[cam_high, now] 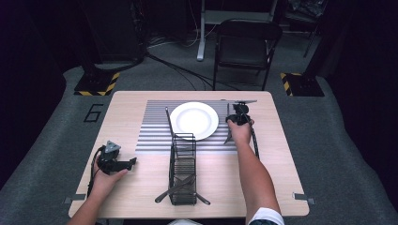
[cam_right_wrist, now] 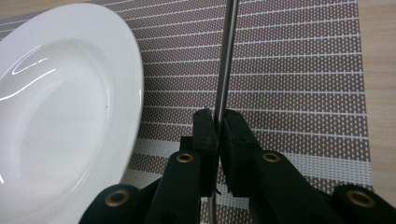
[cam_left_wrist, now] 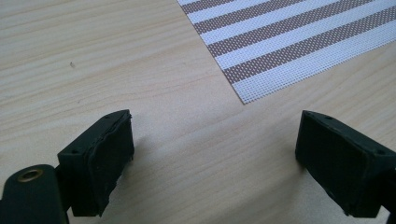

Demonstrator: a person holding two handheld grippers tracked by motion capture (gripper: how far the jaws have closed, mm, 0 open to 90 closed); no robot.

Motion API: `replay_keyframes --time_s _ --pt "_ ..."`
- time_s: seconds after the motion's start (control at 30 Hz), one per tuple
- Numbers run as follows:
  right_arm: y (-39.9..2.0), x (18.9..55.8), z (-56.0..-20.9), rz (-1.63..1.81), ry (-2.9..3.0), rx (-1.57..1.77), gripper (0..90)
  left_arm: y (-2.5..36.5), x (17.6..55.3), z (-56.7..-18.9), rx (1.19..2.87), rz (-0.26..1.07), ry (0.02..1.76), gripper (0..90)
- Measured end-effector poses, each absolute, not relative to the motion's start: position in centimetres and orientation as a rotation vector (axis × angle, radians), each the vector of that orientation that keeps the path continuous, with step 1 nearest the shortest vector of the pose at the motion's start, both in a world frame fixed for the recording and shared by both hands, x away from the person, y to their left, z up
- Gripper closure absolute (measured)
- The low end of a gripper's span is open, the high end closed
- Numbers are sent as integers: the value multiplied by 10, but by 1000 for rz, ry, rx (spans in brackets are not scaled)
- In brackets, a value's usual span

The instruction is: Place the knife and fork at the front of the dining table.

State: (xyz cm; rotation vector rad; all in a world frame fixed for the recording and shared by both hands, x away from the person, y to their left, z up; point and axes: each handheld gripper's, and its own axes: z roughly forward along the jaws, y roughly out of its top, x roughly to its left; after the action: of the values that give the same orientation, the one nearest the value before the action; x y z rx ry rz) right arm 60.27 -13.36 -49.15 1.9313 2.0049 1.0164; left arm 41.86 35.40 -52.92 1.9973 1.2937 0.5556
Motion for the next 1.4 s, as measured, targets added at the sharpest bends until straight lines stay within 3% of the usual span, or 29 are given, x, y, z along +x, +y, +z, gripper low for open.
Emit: replay_keyframes --time_s 1.4 --pt "-131 600 -505 973 1805 2099 842 354 419 -529 2005 555 1278 115"
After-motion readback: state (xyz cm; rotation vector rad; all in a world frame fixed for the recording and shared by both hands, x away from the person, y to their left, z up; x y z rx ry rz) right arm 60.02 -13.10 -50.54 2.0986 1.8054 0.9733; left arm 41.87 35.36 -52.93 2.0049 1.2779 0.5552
